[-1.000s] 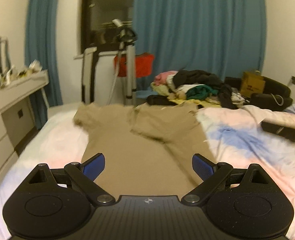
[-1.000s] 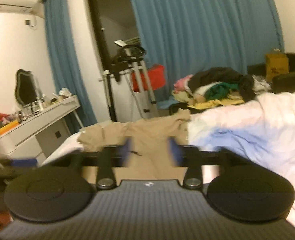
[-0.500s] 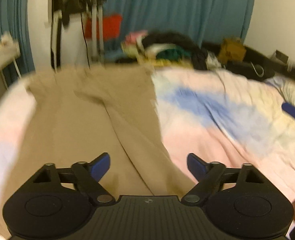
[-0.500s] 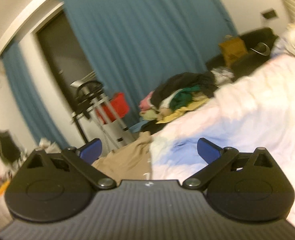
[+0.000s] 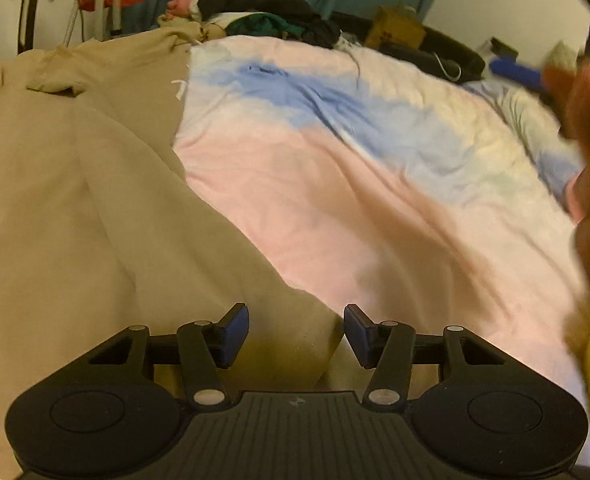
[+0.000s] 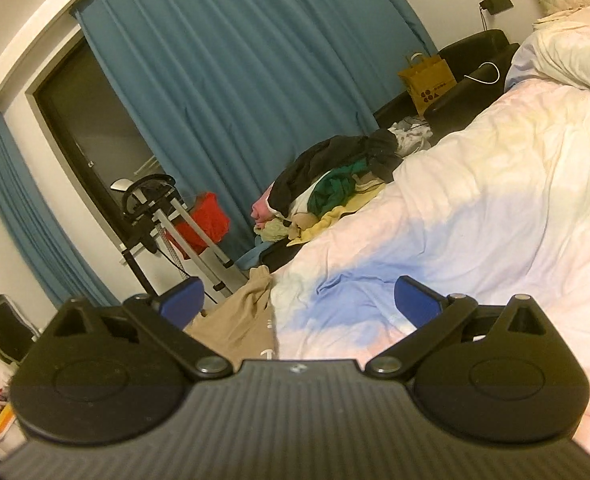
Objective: Fold clothes
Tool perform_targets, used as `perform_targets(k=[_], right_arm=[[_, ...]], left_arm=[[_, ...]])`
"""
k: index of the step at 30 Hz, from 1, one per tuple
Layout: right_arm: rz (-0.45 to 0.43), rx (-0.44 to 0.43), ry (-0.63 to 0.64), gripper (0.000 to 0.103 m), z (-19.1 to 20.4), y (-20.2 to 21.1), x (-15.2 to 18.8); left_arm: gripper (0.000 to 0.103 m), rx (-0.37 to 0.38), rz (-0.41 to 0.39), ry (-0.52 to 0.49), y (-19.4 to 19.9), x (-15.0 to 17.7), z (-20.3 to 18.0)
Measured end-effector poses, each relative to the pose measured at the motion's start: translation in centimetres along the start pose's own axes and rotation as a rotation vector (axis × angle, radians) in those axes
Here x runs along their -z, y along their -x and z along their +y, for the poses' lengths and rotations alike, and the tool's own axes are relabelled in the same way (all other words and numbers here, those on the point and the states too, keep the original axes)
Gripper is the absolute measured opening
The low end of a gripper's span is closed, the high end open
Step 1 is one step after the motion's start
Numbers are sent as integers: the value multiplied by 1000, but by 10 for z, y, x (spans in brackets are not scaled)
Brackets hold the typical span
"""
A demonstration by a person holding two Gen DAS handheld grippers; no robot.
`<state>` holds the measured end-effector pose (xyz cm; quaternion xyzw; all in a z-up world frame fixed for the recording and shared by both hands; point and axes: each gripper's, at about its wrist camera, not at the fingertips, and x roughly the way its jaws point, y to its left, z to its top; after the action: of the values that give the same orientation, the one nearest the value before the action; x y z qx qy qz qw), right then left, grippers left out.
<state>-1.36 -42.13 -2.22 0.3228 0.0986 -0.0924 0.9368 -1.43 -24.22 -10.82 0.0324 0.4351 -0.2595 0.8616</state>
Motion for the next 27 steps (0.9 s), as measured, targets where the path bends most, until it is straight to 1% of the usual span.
perform_targets(k=[1,2,3,4,8,10,12,14,15,18,19,21,23,24,26,27], right_arm=[[1,2,0,103,0,0,0],[3,3,0,103,-1,1,1],[4,5,1,103,-1,0,1],[6,7,2,103,-1,0,0],[4,-2,3,103,1,1,1],[9,-7,15,103,4,0,2],[15,-12,27,103,8,-1,4],[34,-16,47,103,14,-3,8],[44,-19,58,103,18,-4,9],[74,-29,102,103,31,-7,17],[83,-33,113,103,35,-8,19],[104,-40,133,103,43,-9,24],[123,-42,158,103,50,-10,31],[132,-45,172,103,54,-10,34],[152,-50,200,103,61,-11,42],[161,-51,215,103,66,-12,46]], left_arm=[[27,0,-9,-1,0,1,2],[17,0,-17,-2,0,2,4],[11,0,-26,-3,0,2,5],[9,11,-42,-4,8,3,9],[8,70,-112,6,59,3,30],[8,95,-138,51,90,5,50],[8,104,-153,118,117,10,75],[7,113,-152,198,138,19,103],[6,113,-139,237,142,24,116],[5,105,-85,348,149,38,152],[5,93,-69,370,148,43,161],[6,71,-41,397,143,51,176],[8,108,-18,444,137,55,188],[14,130,-6,470,134,57,194],[31,162,-4,484,131,58,200],[49,168,-11,480,131,58,201]])
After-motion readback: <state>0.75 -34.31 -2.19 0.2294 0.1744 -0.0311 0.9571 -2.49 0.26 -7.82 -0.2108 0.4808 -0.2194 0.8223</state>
